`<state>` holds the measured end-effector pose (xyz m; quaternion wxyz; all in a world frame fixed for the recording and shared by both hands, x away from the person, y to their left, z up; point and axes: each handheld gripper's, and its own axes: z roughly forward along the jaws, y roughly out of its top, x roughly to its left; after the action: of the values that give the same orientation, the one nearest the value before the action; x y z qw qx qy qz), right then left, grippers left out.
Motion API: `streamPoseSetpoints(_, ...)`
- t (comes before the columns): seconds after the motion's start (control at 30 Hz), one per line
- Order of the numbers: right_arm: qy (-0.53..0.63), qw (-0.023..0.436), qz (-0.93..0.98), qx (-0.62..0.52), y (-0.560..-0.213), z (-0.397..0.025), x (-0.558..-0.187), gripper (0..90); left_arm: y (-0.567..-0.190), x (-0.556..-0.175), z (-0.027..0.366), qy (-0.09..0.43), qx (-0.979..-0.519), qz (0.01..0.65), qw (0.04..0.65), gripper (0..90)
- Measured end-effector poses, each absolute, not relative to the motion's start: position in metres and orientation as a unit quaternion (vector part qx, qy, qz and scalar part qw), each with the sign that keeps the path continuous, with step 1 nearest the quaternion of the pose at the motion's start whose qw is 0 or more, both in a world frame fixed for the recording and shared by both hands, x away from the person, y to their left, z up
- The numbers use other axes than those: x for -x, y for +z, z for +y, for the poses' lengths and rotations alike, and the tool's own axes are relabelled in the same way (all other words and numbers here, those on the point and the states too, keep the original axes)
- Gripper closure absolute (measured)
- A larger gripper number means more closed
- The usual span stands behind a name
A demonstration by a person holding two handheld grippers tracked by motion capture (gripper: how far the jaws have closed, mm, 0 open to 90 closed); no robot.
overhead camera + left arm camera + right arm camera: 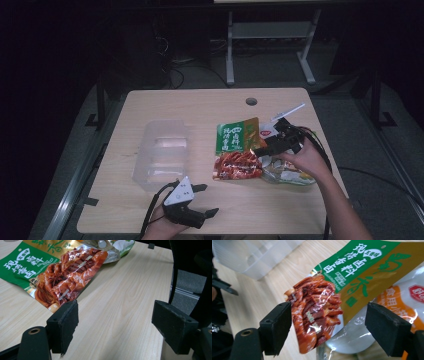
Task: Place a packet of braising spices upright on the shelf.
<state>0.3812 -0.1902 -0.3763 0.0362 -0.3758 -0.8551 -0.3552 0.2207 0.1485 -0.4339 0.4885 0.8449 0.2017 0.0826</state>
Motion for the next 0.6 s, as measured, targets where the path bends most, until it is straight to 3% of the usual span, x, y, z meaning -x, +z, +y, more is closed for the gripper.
streamPoseSetpoints(0.43,-0.309,0.031,-0.864,0.397,-0.381,-0.176,-0.417,23.6,-0.433,-0.221,0.150,0.081,-0.840,0.206,0.496,21.3)
streamPoseSetpoints(0.6,-0.298,0.029,-0.861,0.412,-0.386,-0.177,-0.428,28.3,-0.433,-0.221,0.150,0.079,-0.838,0.208,0.498,21.3)
